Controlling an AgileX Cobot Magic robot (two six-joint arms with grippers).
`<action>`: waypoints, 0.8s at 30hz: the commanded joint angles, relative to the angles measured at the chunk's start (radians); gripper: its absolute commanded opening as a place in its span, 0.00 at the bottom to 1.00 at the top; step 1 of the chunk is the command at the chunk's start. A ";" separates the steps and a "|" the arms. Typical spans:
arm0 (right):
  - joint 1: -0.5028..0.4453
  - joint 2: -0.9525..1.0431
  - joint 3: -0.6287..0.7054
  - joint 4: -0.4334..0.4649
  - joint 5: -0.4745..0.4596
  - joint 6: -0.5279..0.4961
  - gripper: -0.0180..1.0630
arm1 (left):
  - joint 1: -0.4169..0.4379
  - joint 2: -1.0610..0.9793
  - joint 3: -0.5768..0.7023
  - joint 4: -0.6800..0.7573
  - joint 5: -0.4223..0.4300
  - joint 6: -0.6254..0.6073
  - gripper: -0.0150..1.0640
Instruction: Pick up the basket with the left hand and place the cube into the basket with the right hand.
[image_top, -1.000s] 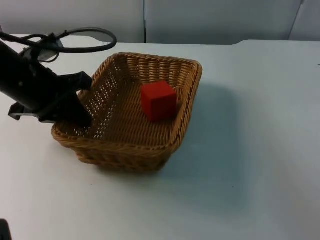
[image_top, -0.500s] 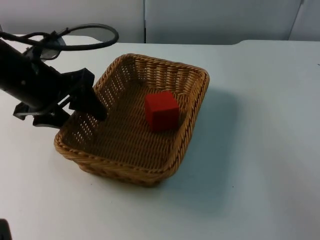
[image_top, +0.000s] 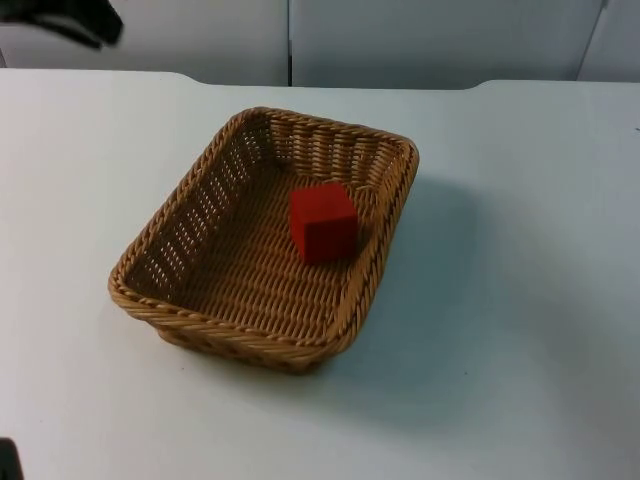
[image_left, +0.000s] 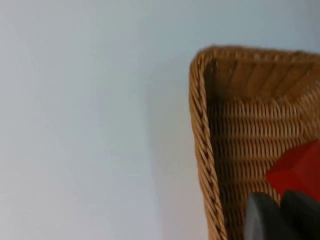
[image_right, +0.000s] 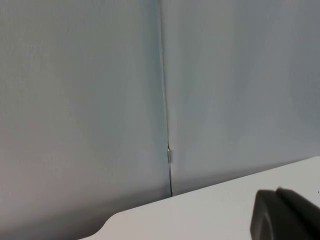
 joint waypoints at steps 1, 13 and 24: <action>-0.004 -0.028 0.001 0.000 -0.006 -0.012 0.02 | 0.002 -0.111 -0.014 0.107 0.004 -0.064 0.01; -0.008 -0.388 -0.022 -0.026 -0.006 0.088 0.02 | 0.002 -0.615 -0.014 0.419 0.204 -0.237 0.01; -0.008 -0.873 -0.004 0.177 -0.006 -0.037 0.02 | -0.047 -1.037 0.288 0.326 0.103 -0.198 0.01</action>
